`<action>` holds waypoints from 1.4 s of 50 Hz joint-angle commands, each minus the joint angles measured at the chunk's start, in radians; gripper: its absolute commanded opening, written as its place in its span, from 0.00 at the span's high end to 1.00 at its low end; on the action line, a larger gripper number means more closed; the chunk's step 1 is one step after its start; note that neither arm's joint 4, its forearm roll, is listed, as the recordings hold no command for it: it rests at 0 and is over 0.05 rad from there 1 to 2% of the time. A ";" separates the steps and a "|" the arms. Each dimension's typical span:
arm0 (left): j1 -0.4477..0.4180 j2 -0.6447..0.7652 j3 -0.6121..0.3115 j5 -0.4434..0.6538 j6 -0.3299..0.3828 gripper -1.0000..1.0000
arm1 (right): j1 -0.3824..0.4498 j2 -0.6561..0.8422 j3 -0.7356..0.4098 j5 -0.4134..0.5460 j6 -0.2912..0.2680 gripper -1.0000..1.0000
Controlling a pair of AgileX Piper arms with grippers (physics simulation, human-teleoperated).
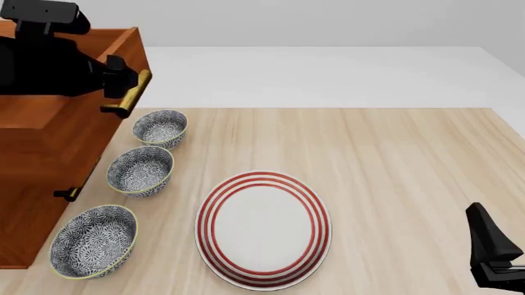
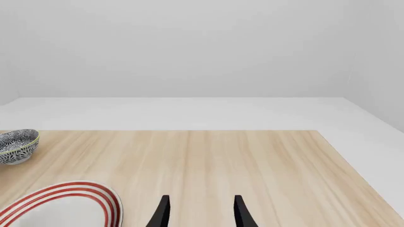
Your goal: Open the top drawer of the cabinet.
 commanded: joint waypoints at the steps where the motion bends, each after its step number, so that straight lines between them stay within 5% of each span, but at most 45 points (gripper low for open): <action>1: -0.023 0.003 -0.009 0.003 0.002 0.00 | 0.000 0.000 0.000 0.000 0.000 0.00; 70: -0.109 0.046 0.059 -0.035 -0.025 0.00 | 0.000 0.000 0.000 0.000 0.000 0.00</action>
